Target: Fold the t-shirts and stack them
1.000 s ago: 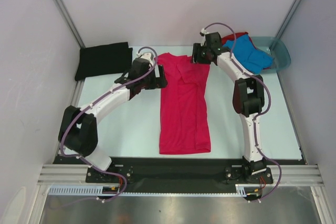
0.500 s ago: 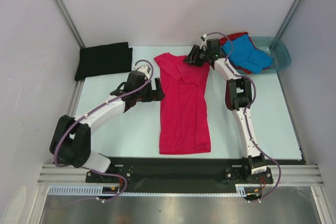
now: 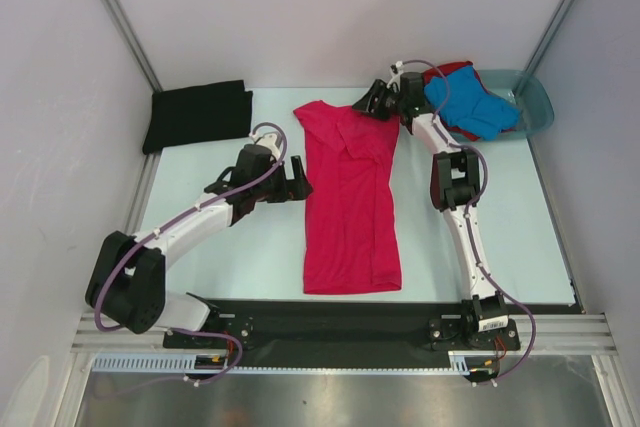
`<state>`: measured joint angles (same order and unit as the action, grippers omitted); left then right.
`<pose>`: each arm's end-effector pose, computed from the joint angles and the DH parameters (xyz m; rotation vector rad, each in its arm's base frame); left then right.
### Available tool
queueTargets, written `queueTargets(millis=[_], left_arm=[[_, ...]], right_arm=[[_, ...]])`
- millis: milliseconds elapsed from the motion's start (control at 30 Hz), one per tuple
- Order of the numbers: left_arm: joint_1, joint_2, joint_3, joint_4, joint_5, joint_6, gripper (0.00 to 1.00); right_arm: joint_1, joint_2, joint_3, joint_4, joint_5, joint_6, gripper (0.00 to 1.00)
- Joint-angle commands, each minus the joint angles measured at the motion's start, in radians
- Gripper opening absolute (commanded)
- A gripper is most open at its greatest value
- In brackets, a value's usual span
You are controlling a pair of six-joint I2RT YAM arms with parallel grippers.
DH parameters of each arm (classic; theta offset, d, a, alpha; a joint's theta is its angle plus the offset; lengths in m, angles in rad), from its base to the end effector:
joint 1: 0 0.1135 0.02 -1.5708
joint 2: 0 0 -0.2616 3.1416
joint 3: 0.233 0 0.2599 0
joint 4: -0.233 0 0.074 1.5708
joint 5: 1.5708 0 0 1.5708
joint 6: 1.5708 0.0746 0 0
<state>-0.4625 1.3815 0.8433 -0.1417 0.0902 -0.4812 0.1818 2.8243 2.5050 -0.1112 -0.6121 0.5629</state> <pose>0.2959 -0.1550 0.1991 0.0283 2.3189 -0.5964 0.6317 0.1597 0.1164 -0.0195 2.0843 1.0778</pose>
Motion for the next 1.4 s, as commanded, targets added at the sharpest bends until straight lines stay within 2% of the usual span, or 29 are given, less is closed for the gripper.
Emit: queueTargets(millis=[0,167,333,600,800,1033,1367], left_arm=[[0.001,0.007,0.013,0.031,0.02,-0.014,1.0],[0.001,0.007,0.008,0.016,0.014,-0.014,1.0],[0.002,0.005,-0.001,0.013,0.003,-0.019,1.0],[0.001,0.013,-0.003,0.005,-0.003,-0.023,1.0],[0.001,0.017,-0.001,-0.006,-0.007,-0.025,1.0],[0.001,-0.004,-0.023,-0.007,-0.007,-0.036,1.0],[0.001,-0.061,-0.065,-0.015,-0.004,-0.054,1.0]], right_arm=[[0.007,0.041,0.057,0.065,-0.025,0.035,0.58],[0.013,0.066,0.066,0.079,-0.032,0.043,0.56],[0.018,0.069,0.063,0.099,-0.058,0.051,0.36],[0.018,0.073,0.052,0.234,-0.152,0.104,0.18],[0.015,0.038,0.006,0.304,-0.202,0.131,0.08],[0.025,-0.127,-0.235,0.383,-0.199,0.12,0.05],[0.058,-0.149,-0.172,0.458,-0.291,0.218,0.04]])
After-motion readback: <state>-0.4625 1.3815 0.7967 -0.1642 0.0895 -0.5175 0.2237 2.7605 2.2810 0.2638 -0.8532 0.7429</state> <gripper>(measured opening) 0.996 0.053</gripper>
